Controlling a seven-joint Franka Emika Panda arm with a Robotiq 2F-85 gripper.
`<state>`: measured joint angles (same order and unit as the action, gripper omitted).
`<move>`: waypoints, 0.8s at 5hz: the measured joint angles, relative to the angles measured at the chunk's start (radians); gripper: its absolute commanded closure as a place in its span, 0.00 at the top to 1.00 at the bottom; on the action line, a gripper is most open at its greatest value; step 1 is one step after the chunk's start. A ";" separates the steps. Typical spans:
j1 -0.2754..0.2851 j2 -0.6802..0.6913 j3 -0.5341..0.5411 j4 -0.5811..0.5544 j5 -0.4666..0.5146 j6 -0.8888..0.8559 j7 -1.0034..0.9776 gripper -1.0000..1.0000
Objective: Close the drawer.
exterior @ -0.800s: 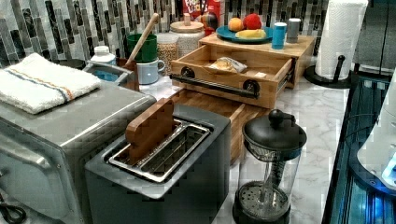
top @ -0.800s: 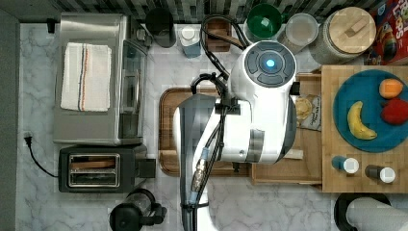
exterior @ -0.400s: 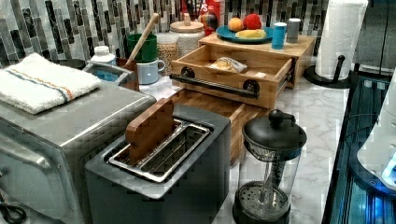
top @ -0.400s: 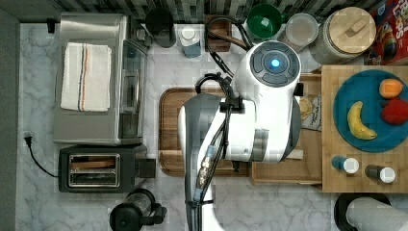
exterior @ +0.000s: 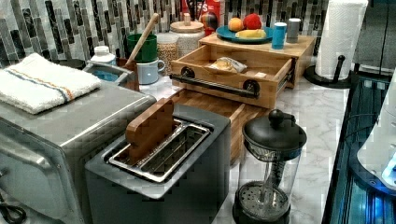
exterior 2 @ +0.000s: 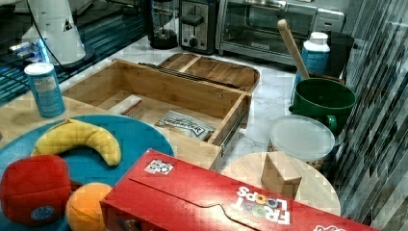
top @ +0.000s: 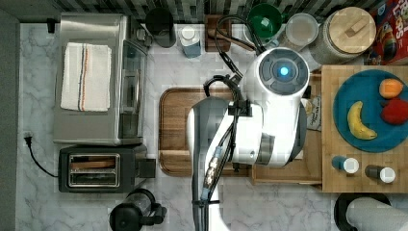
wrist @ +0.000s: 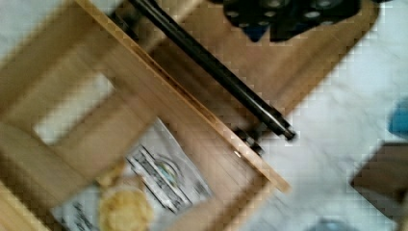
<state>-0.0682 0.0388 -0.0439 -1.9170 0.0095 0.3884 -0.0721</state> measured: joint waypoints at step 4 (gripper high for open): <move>0.061 -0.035 0.053 -0.151 0.057 0.046 -0.415 1.00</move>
<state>-0.0072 0.0034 0.0095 -2.0684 0.0660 0.4346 -0.4875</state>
